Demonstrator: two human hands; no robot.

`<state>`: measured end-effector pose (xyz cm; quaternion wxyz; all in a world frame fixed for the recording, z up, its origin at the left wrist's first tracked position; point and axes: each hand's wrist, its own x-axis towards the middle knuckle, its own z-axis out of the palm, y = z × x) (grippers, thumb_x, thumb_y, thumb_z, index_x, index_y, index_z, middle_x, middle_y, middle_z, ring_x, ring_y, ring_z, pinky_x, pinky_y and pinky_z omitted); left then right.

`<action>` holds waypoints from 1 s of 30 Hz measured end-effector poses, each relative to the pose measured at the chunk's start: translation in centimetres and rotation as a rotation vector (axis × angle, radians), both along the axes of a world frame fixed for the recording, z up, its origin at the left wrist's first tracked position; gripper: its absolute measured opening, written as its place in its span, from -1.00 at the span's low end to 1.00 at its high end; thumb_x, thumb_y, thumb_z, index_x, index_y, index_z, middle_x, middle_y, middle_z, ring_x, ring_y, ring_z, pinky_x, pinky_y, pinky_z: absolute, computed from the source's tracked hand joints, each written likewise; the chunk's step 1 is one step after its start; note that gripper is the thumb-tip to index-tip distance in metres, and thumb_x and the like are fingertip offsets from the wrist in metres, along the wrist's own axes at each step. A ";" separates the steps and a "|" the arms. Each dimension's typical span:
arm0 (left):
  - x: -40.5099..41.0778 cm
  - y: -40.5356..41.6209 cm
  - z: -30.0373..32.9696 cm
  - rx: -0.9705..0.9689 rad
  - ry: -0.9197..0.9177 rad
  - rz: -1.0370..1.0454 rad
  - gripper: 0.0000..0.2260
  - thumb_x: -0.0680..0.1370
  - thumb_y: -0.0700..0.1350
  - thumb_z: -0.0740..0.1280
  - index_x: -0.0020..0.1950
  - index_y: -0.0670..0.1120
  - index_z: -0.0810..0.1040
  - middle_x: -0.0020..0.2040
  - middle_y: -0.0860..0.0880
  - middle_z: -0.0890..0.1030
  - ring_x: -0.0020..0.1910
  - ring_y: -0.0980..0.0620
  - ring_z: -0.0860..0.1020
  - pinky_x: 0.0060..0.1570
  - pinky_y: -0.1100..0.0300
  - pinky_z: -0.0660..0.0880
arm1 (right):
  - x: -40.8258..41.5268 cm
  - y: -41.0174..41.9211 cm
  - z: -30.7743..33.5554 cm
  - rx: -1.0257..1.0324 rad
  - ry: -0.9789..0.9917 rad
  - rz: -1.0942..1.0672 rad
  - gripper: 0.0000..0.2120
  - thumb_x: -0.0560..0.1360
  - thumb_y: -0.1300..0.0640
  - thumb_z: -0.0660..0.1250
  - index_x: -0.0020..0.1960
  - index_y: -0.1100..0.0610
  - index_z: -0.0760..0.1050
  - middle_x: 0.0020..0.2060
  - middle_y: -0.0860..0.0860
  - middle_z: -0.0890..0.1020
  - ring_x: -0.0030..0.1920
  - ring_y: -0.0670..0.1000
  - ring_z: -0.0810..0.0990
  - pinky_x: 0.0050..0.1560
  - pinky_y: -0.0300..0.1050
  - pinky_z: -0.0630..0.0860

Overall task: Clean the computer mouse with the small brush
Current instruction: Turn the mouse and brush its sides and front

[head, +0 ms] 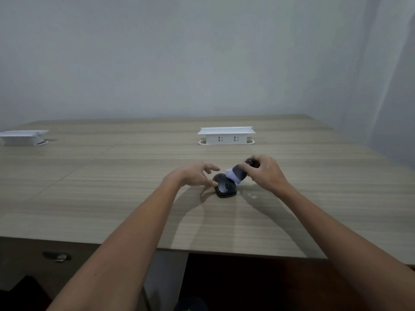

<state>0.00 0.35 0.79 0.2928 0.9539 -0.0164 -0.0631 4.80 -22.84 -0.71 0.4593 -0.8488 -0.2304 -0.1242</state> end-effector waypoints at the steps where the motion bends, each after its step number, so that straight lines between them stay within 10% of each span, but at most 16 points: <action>1: 0.2 -0.1 0.2 0.052 -0.010 -0.046 -0.43 0.50 0.01 0.46 0.49 0.07 0.39 0.37 0.00 0.41 0.26 0.00 0.50 0.20 0.14 0.44 | -0.2 -0.2 -0.2 0.021 0.027 0.029 -0.72 0.43 0.03 0.39 -0.22 0.28 0.58 -0.42 0.14 0.57 -0.40 -0.03 0.48 -0.31 -0.03 0.48; 13: 1.9 0.4 -0.8 0.070 -0.016 -0.134 -0.47 0.43 0.03 0.52 0.38 0.13 0.51 0.30 0.16 0.57 0.24 0.14 0.57 0.35 0.04 0.45 | -1.0 -2.0 -1.1 -0.056 -0.029 0.162 -0.88 0.47 0.04 0.42 -0.16 0.08 0.65 -0.33 -0.02 0.68 -0.30 -0.06 0.62 -0.19 -0.09 0.55; 17: 2.1 0.3 -0.9 0.067 -0.030 -0.112 -0.47 0.41 0.04 0.54 0.36 0.11 0.53 0.29 0.16 0.58 0.22 0.12 0.58 0.35 0.03 0.45 | -0.5 -2.7 -1.6 -0.056 -0.148 0.006 -0.91 0.49 0.11 0.42 -0.12 0.12 0.65 -0.27 -0.03 0.69 -0.25 -0.05 0.61 -0.24 -0.42 0.44; 30: 2.4 0.1 -1.2 0.033 -0.070 -0.128 -0.48 0.40 -0.02 0.56 0.34 0.01 0.56 0.28 0.08 0.60 0.20 0.05 0.60 0.33 0.04 0.47 | -1.6 -2.6 -1.6 -0.090 -0.207 0.222 -0.93 0.49 0.09 0.43 -0.11 0.07 0.68 -0.28 -0.05 0.70 -0.24 -0.08 0.64 -0.20 -0.22 0.50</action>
